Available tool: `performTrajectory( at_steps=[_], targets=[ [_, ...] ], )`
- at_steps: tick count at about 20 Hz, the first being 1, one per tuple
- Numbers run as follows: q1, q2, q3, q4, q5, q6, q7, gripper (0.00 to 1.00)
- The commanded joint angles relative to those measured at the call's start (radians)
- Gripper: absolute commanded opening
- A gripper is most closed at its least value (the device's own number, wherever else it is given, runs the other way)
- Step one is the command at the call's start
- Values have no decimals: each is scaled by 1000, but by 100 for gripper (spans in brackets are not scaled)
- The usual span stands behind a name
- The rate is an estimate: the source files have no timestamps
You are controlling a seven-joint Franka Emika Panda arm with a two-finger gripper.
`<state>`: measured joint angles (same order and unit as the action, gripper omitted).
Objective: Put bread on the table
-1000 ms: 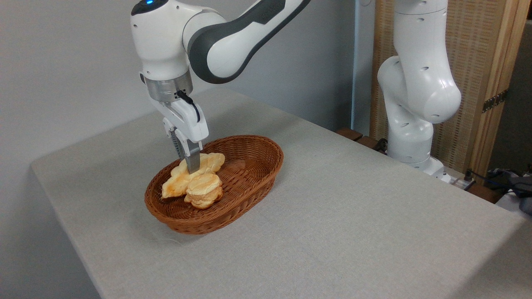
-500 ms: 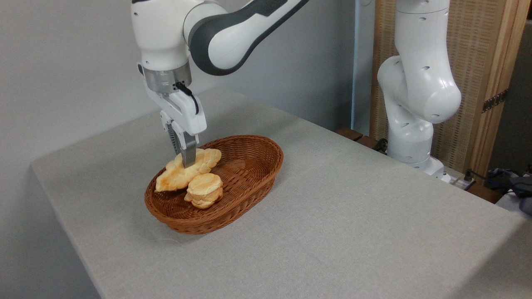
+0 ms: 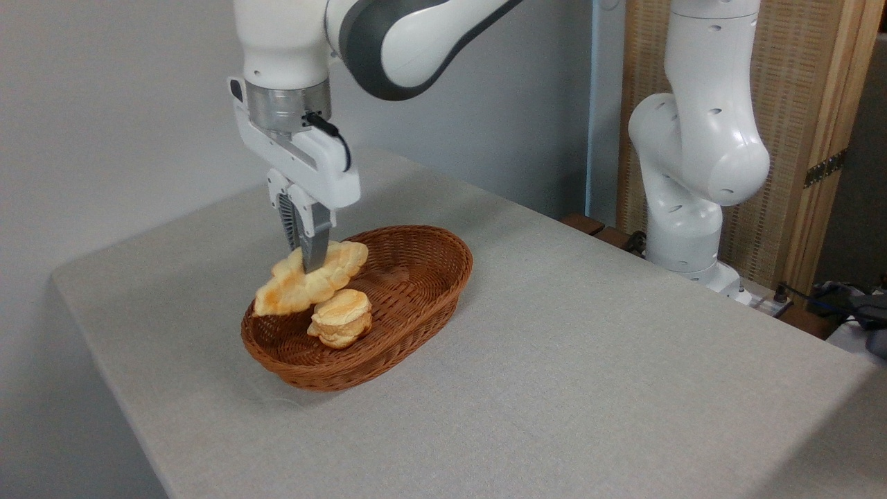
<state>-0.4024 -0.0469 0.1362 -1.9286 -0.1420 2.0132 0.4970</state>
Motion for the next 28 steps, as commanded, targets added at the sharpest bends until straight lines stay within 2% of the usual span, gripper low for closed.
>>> performTrajectory(
  at_steps=[1, 2, 7, 9, 15, 17, 19, 21, 22, 23, 28],
  targets=[
    [-6, -51, 69, -3, 39, -74, 3, 15],
    [-6, -59, 95, -3, 54, -89, 8, 16],
    [-6, -68, 166, -4, 61, -94, 71, 15],
    [-6, -76, 197, -4, 84, -96, 98, 15],
    [-6, -74, 289, -6, 93, -140, 265, 16],
    [-4, -71, 309, -6, 93, -142, 305, 20],
    [-4, -70, 316, -7, 93, -142, 310, 35],
    [-4, -64, 318, -7, 93, -140, 310, 66],
    [-4, -59, 319, -7, 93, -140, 310, 95],
    [-4, -59, 319, -7, 93, -140, 310, 100],
    [-9, -42, 318, -9, 93, -137, 308, 100]
  ],
)
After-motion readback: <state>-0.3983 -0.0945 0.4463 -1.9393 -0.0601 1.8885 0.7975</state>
